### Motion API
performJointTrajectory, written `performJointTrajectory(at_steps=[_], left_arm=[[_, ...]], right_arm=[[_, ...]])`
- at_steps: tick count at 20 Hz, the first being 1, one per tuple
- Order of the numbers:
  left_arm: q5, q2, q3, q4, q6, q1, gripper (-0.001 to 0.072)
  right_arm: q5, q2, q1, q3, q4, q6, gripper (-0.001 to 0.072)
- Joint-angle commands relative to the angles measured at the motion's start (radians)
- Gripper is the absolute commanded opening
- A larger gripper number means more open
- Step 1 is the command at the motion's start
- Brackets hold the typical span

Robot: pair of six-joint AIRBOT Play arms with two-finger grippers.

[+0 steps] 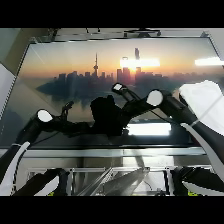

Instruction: Fold the shirts.

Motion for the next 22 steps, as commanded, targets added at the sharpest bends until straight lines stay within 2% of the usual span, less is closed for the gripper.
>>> performJointTrajectory(at_steps=[1, 2, 4, 5, 8, 9, 10, 12, 13, 14, 17, 21, 22], left_arm=[[0.261, 0.046, -0.147, -0.06, 0.024, -0.037, 0.0699], [0.289, 0.035, -0.152, -0.075, 0.026, -0.057, 0.0644], [0.32, -0.004, -0.15, -0.083, 0.027, -0.107, 0.0353], [0.338, -0.029, -0.15, -0.084, 0.027, -0.143, 0.0294], [0.357, -0.075, -0.15, -0.082, 0.027, -0.211, 0.0286], [0.363, -0.077, -0.15, -0.082, 0.027, -0.22, 0.0218], [0.37, -0.071, -0.15, -0.08, 0.027, -0.222, 0.0049], [0.386, -0.036, -0.15, -0.08, 0.027, -0.215, 0.0021], [0.387, -0.011, -0.15, -0.08, 0.027, -0.203, 0.0021], [0.385, 0.016, -0.15, -0.08, 0.027, -0.188, 0.0022], [0.367, 0.095, -0.15, -0.071, 0.028, -0.129, 0.0024], [0.312, 0.18, -0.15, -0.071, 0.068, -0.033, 0.0033], [0.299, 0.195, -0.15, -0.071, 0.082, -0.008, 0.0134]], right_arm=[[-0.042, -0.138, 0.103, 0.106, -0.083, -0.136, 0.0654], [-0.074, -0.16, 0.128, 0.132, -0.127, -0.142, 0.0654], [-0.125, -0.19, 0.171, 0.163, -0.226, -0.142, 0.0655], [-0.158, -0.203, 0.189, 0.17, -0.282, -0.142, 0.0654], [-0.245, -0.22, 0.225, 0.169, -0.368, -0.142, 0.065], [-0.271, -0.224, 0.23, 0.169, -0.367, -0.142, 0.0619], [-0.297, -0.229, 0.231, 0.169, -0.367, -0.142, 0.0559], [-0.337, -0.245, 0.231, 0.169, -0.367, -0.142, 0.0555], [-0.342, -0.253, 0.231, 0.169, -0.367, -0.142, 0.0475], [-0.338, -0.256, 0.231, 0.169, -0.367, -0.141, 0.0264], [-0.336, -0.254, 0.231, 0.169, -0.367, -0.136, 0.0019], [-0.328, -0.247, 0.23, 0.169, -0.367, -0.11, 0.0018], [-0.328, -0.246, 0.23, 0.169, -0.367, -0.109, 0.0018]])
